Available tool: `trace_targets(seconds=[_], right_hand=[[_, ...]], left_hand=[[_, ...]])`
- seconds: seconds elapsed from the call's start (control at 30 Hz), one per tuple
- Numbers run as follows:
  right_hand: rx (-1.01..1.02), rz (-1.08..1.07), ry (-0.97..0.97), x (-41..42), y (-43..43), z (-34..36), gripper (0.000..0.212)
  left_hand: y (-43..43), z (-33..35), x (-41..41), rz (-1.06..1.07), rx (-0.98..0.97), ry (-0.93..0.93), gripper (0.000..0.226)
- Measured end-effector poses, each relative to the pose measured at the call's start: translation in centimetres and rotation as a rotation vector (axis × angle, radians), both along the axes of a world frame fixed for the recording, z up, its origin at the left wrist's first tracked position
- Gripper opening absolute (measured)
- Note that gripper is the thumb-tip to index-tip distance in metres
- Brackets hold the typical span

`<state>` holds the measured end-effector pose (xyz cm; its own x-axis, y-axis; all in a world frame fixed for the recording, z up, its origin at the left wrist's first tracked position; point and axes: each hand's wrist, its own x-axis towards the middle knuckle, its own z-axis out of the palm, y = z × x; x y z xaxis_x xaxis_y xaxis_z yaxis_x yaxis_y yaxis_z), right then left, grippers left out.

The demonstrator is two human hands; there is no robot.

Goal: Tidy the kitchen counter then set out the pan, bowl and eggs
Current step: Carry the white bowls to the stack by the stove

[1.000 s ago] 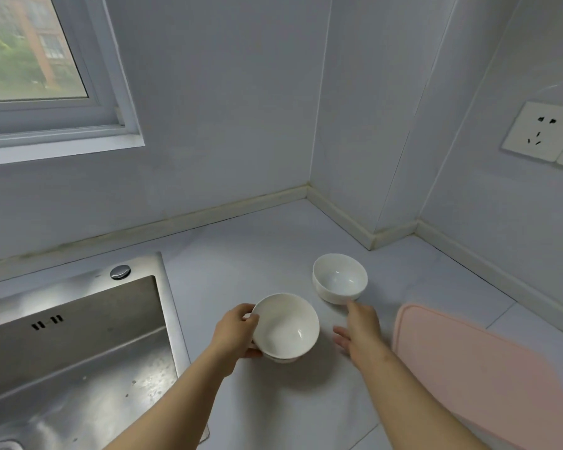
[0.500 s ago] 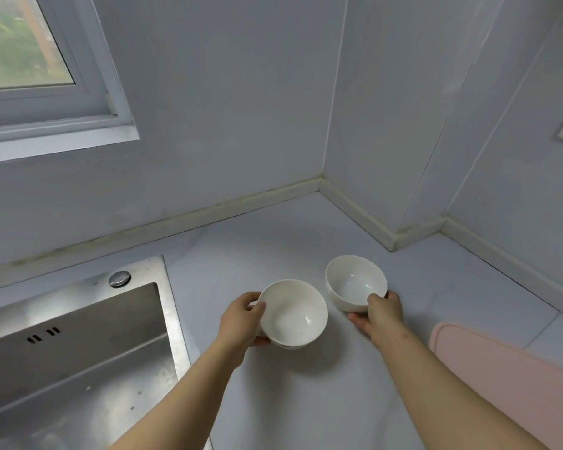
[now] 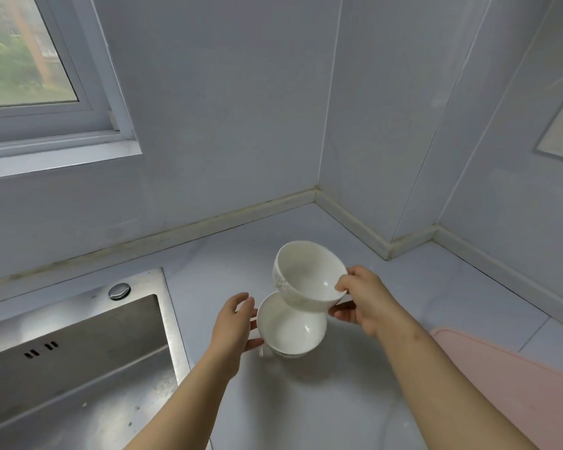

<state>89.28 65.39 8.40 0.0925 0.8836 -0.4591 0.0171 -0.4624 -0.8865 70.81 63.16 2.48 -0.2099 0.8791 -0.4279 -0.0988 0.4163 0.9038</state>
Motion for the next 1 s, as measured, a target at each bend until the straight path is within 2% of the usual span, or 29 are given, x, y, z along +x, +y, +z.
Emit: trace_targets(seconds=[0.1,0.23,0.63,0.9,1.0], right_hand=[[-0.026,0.058,-0.095,-1.0,-0.7,-0.7,0.01],[-0.019,0.086,-0.203,-1.6,-1.3,-2.0,0.014],[0.052,0.066,-0.321,-2.3,-2.2,-3.9,0.023],[0.086,0.067,-0.565,-2.8,-1.8,-6.3,0.024],[0.065,0.079,-0.515,-2.8,-2.2,-6.0,0.024]], left_hand=[[-0.2,0.4,0.0,-0.024,-0.016,-0.026,0.039],[-0.4,0.5,0.0,-0.073,-0.025,-0.043,0.041],[-0.9,0.3,0.7,-0.145,0.011,0.074,0.027],[-0.9,-0.1,0.9,-0.185,0.018,0.129,0.032],[-0.9,-0.2,1.0,-0.188,0.021,0.15,0.033]])
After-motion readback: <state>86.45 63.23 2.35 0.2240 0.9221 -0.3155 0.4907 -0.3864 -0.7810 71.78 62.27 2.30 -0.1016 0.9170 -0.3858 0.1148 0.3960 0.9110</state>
